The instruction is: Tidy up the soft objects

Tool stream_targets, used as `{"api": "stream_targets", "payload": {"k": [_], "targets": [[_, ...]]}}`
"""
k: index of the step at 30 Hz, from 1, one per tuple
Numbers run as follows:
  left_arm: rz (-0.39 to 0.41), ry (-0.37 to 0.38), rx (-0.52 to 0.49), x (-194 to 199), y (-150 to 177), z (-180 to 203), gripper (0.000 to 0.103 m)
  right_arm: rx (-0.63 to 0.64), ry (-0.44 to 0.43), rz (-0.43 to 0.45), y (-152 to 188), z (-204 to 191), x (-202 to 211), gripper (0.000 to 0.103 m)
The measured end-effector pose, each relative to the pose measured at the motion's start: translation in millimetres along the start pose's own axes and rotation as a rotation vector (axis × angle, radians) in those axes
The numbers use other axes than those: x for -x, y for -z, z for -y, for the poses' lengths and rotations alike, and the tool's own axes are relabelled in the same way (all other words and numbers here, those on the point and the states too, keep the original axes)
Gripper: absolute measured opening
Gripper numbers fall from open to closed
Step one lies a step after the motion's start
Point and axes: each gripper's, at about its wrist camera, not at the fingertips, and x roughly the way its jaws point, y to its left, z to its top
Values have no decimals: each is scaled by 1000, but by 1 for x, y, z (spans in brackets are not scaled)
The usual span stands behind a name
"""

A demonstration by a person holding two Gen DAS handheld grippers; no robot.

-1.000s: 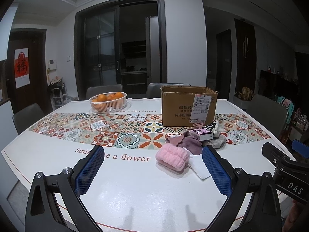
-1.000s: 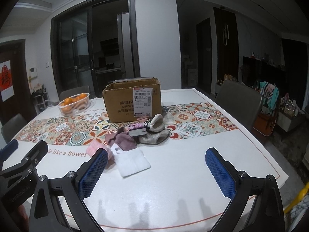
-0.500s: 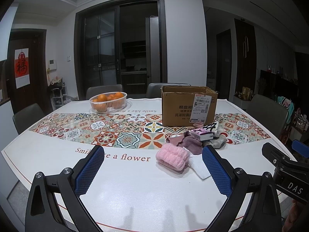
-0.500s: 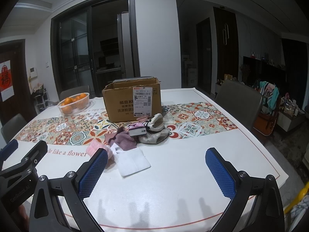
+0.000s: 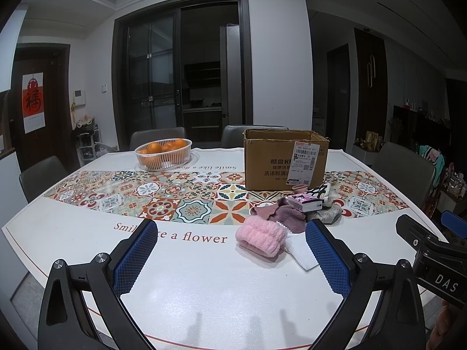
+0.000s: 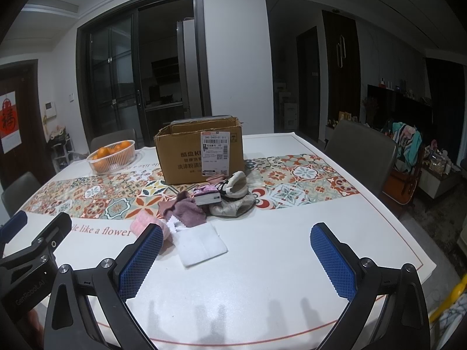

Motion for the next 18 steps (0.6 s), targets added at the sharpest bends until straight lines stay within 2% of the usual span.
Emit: {"api": "stream_targets", "payload": {"k": [18], "targets": [[0, 2, 1, 1, 1, 0, 103, -1, 0, -4, 0, 0, 0, 103]]}}
